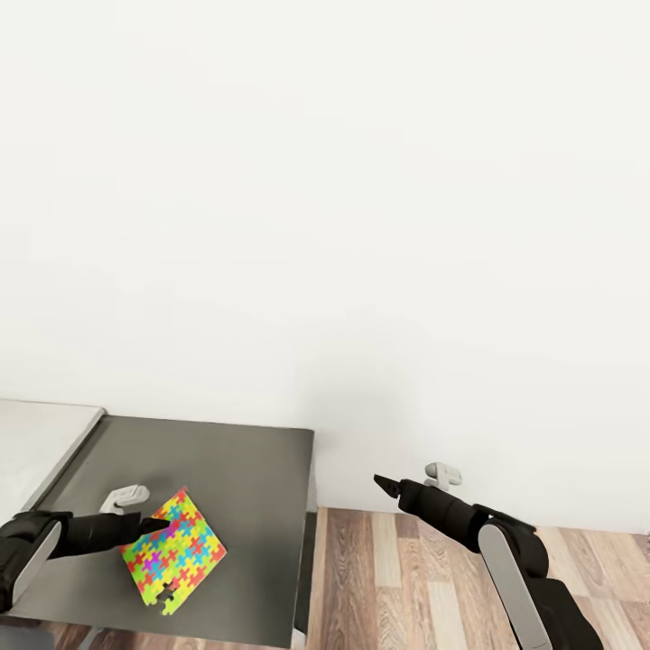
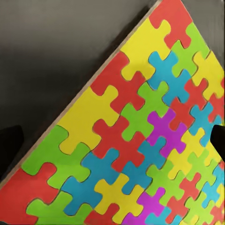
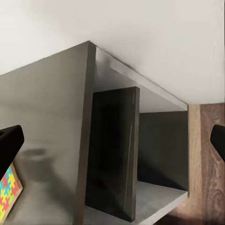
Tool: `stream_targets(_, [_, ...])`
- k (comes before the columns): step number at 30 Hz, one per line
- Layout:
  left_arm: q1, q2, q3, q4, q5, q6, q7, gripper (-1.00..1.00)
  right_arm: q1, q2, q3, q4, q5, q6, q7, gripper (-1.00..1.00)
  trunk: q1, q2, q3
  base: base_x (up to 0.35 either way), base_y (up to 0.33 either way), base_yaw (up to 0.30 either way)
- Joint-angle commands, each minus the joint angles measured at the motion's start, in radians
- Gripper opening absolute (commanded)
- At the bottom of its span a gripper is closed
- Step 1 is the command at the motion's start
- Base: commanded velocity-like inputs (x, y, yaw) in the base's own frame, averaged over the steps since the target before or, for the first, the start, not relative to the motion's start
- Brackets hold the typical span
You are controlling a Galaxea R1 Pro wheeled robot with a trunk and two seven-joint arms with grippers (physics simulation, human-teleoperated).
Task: Put all the toys in the child's room - the three board games (two on the bed and one on the table), the two jigsaw puzzles on the table, and the tennis ball on the table - inside the toy box on the table in the child's room.
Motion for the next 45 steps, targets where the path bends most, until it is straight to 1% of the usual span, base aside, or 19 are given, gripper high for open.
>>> stream_targets(1, [0.001,-0.07,0.001,-0.001,0.01,0.011,-0.002,1.0,-0.001,0.0,0.0,-0.001,0.004,0.004,0.004,1.0,0.001,-0.001,-0.001,0.0,-0.063,-0.069])
stream_targets(35, [0.001,-0.07,0.001,-0.001,0.01,0.011,-0.005,1.0,-0.001,0.0,0.0,-0.001,0.004,0.004,0.004,1.0,0.001,-0.001,0.002,-0.009,-0.013,-0.004])
stream_targets(45, [0.001,-0.07,0.001,-0.001,0.01,0.011,-0.005,1.0,-0.001,0.0,0.001,-0.001,0.004,0.004,0.004,1.0,0.001,-0.001,0.002,-0.104,-0.159,0.0])
